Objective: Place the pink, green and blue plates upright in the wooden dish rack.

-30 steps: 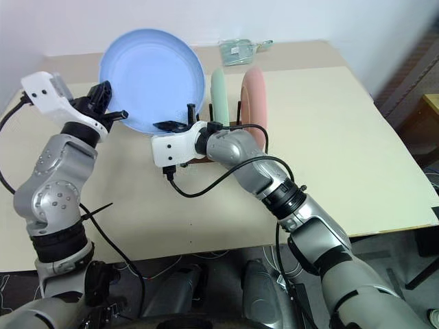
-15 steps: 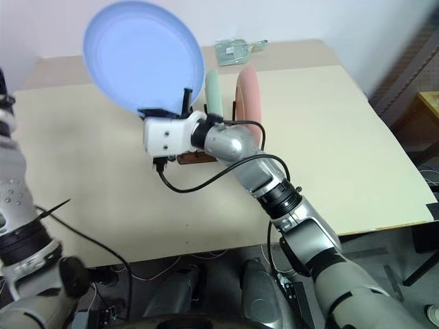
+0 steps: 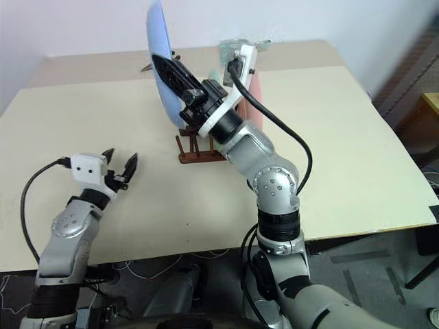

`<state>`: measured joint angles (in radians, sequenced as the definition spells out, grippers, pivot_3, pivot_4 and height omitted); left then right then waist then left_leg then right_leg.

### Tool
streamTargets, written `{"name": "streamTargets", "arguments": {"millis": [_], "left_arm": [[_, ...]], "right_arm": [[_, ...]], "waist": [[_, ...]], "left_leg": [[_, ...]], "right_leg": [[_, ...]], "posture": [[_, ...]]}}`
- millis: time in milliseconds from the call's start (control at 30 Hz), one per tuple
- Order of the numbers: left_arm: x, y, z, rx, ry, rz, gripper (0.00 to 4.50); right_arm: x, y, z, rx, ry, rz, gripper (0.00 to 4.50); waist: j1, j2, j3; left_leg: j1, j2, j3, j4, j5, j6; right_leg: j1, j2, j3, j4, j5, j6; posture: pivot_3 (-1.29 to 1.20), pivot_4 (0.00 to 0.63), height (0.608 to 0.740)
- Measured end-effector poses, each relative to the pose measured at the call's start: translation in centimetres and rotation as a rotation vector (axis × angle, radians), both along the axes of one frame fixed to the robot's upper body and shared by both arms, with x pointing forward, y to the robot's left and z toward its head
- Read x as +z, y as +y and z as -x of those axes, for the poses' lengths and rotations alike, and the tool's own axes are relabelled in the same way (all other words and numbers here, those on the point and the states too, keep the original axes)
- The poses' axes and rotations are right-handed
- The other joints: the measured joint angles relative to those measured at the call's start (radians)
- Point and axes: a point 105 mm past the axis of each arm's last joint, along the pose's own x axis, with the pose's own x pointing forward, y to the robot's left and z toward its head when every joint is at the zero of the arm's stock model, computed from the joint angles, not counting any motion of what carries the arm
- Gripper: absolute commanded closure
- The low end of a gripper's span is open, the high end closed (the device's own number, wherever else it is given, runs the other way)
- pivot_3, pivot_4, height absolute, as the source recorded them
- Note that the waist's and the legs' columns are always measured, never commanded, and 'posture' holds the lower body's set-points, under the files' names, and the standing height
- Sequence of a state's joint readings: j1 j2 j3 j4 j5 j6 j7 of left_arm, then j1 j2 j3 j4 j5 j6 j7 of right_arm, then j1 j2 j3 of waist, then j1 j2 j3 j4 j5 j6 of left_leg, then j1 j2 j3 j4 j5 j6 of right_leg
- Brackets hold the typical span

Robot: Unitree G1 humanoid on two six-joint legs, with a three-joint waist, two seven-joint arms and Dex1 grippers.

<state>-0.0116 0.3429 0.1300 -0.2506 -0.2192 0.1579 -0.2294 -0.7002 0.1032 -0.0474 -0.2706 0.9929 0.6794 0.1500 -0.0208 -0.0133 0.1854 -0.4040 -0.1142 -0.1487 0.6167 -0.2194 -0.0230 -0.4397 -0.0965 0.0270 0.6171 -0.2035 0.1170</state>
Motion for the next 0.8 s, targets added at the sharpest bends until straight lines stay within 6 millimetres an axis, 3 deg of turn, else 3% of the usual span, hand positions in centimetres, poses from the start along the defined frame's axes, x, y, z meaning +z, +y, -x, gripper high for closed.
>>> {"name": "streamTargets", "arguments": {"millis": [267,533,633,767,800], "left_arm": [[-0.4,-2.0,0.6,-0.118,0.016,0.006,1.48],[-0.4,-2.3,0.7,-0.142,0.017,0.000,1.48],[-0.5,-2.4,0.7,-0.146,0.020,-0.007,1.42],[-0.5,-2.6,0.7,-0.152,0.022,-0.017,1.42],[-0.5,-2.6,0.7,-0.154,0.023,-0.017,1.42]], "right_arm": [[-1.9,0.4,-1.4,-0.026,0.153,0.036,4.50],[-3.1,0.7,-2.0,-0.032,0.229,0.074,4.50],[-3.2,1.0,-2.6,-0.049,0.246,0.097,3.52],[-2.6,0.9,-3.3,-0.094,0.204,0.147,1.54],[-2.2,0.8,-3.4,-0.109,0.174,0.168,1.54]], "waist": [[0.001,0.000,0.000],[0.001,0.000,0.000],[0.000,0.000,0.000],[0.001,0.000,0.000],[0.001,0.000,0.000]], "left_leg": [[0.000,0.002,0.004,-0.001,0.000,0.000],[0.000,0.003,0.004,-0.001,0.000,0.000],[0.000,0.003,0.005,-0.001,0.000,0.000],[0.000,0.003,0.005,-0.001,0.000,0.000],[0.000,0.003,0.006,-0.001,0.000,0.000]], "right_leg": [[-0.001,0.001,0.001,0.000,0.001,-0.001],[-0.001,0.001,0.001,0.000,0.001,-0.001],[-0.001,0.002,0.001,0.000,0.001,-0.002],[-0.002,0.002,0.001,0.000,0.001,-0.002],[-0.002,0.002,0.001,-0.001,0.001,-0.002]], "posture": [[0.00,0.150,0.739],[0.00,0.150,0.739],[0.00,0.150,0.739],[0.00,0.150,0.739],[0.00,0.150,0.739]]}}
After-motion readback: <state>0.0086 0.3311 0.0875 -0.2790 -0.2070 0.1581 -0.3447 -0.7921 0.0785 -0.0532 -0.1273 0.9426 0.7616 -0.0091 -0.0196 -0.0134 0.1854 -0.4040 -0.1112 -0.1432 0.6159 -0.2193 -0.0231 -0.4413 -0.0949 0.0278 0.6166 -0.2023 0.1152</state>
